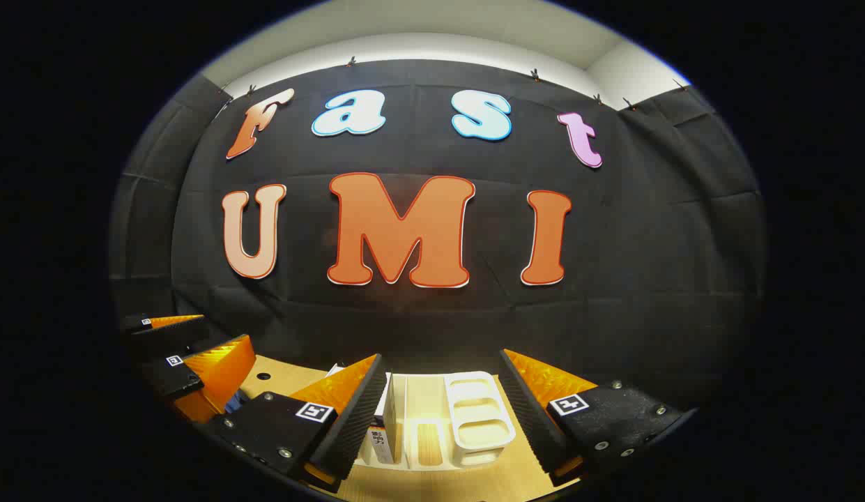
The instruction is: Open the schoolbag, grab two books from the bookshelf and put them into the schoolbag.
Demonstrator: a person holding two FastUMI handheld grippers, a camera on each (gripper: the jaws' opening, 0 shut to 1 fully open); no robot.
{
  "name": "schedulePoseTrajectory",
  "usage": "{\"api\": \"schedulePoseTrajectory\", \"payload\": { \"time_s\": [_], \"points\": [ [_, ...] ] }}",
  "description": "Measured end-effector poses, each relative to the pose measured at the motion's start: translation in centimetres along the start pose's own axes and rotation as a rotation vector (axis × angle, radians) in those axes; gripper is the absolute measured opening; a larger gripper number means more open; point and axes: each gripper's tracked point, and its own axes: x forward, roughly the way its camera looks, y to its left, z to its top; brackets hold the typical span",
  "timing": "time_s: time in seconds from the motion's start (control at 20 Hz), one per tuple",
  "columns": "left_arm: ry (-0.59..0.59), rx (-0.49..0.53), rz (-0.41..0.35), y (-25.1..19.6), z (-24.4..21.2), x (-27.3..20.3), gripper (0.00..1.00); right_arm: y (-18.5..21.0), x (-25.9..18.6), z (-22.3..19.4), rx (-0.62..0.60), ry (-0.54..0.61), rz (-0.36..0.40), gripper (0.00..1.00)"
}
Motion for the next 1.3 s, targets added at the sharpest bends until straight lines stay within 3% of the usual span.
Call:
{"api": "schedulePoseTrajectory", "payload": {
  "time_s": [1.3],
  "points": [
    [0.009,0.020,0.009,0.36,-0.29,0.05,0.92,0.02,0.11,0.19,-0.011,-0.011,-0.009,0.96]
  ]
}}
